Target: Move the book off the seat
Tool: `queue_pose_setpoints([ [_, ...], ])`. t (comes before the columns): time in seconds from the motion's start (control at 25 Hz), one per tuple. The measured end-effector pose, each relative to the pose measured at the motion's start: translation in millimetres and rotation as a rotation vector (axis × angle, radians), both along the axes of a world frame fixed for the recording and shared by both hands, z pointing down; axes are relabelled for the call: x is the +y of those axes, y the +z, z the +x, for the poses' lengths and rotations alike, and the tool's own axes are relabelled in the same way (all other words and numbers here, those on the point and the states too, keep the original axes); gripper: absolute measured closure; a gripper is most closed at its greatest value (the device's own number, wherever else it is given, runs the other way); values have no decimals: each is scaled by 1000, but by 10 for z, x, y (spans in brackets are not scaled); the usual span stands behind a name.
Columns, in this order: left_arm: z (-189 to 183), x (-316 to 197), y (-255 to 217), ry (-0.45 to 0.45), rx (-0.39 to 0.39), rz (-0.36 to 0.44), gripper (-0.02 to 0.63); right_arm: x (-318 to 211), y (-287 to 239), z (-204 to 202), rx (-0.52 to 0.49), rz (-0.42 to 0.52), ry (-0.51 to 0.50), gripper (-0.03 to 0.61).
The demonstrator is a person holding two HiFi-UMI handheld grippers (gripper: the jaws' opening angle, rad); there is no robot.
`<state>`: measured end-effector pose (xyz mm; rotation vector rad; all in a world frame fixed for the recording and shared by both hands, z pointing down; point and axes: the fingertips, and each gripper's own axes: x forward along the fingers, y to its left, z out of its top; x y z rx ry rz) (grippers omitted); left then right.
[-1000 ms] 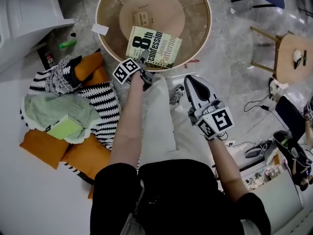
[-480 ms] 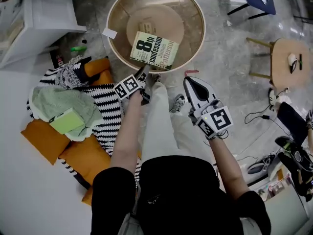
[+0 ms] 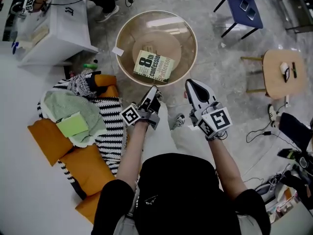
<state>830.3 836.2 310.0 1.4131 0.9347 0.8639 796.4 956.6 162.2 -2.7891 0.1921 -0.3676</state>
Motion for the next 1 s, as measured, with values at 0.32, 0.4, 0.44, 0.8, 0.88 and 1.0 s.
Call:
queue_pose_setpoints([
  [0.32,-207,95,-1655,-112,241,-208,604,-152,-851,-196,171,-16,-110,563],
  [0.4,-312,111,-1988,-102,323,-191,604,-154,-1061,-279,208,-26,-126,563],
  [0.44,-392,119,-2154,-87,372,-180,604,-147,-1163,-335,224,-27,-130,563],
  [0.8,-1135,167,-3122,8,802,90,604,-114,-1901,-829,297,-67,-212,563],
  [0.88,-1312,153,-3216,37,857,128,604,-158,-2074,-991,299,-66,-226,563],
  [1.0,-1512,115,-3285,39,897,179,604,-208,-2226,-1303,305,-54,-231,563],
])
